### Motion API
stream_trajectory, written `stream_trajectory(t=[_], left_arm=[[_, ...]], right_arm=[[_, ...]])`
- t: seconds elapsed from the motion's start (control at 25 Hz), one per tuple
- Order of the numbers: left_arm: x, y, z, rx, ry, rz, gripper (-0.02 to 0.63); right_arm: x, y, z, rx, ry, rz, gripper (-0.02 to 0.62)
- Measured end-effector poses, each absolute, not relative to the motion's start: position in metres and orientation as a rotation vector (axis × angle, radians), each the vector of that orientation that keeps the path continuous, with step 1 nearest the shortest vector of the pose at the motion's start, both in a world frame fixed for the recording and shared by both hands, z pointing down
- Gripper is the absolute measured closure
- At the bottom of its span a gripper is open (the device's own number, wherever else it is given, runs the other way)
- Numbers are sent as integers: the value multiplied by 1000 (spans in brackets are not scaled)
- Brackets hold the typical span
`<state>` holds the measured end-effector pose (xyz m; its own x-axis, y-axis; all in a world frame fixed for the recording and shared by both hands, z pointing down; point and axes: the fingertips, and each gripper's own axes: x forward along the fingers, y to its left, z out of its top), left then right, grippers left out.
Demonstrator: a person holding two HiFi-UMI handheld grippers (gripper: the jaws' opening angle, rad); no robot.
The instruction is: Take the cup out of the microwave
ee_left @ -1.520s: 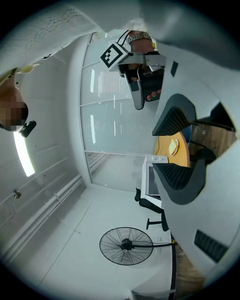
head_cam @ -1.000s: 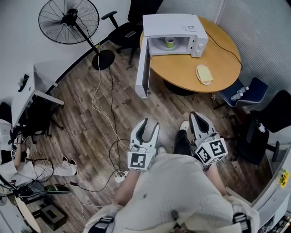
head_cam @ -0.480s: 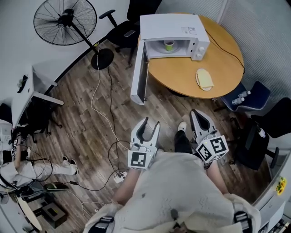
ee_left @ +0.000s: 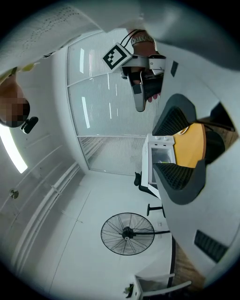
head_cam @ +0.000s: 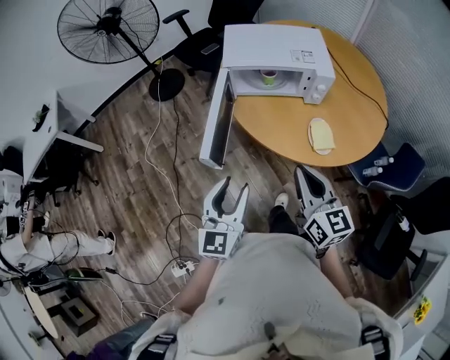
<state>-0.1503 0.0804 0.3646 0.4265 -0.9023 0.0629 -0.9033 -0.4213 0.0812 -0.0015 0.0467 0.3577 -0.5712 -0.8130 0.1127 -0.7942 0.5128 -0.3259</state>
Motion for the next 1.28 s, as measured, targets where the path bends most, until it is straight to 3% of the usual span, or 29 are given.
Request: stream_trajectory(t=[0.76, 1.28], left_arm=[[-54, -31, 366, 2469, -1825, -11, 410], [-11, -67, 385, 2494, -1758, 49, 408]], right_arm=[[108, -80, 360, -1304, 2761, -477, 588], [152, -102, 370, -1357, 2731, -514, 588]])
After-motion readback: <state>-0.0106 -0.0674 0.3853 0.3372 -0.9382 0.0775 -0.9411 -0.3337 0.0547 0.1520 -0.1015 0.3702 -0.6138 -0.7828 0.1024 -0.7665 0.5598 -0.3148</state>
